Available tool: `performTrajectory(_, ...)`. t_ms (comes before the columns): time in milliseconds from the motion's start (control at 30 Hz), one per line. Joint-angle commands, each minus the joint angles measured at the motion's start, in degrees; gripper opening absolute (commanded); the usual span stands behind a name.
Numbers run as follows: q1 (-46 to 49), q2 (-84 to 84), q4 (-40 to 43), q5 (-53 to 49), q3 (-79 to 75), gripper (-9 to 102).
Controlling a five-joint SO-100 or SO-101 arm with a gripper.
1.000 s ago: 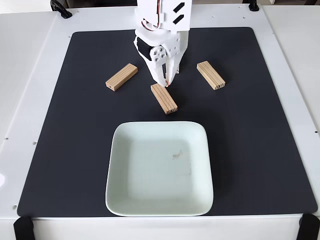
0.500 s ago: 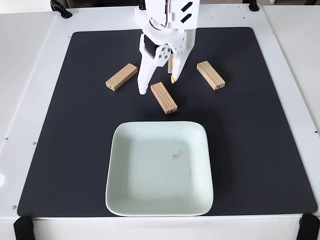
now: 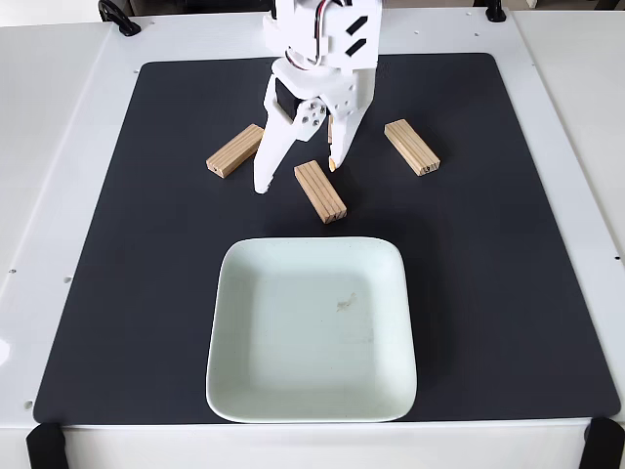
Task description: Pick up the wooden block and place them on the plate.
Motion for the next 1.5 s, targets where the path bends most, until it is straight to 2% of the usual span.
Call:
performTrajectory(0,-0.79,0.00,-0.70,0.44,-1.76,41)
performTrajectory(267,-0.88,-0.44,-3.78,0.44,-0.97,41)
performTrajectory(1467,0.00,-6.15,-3.87,0.44,-1.58,41)
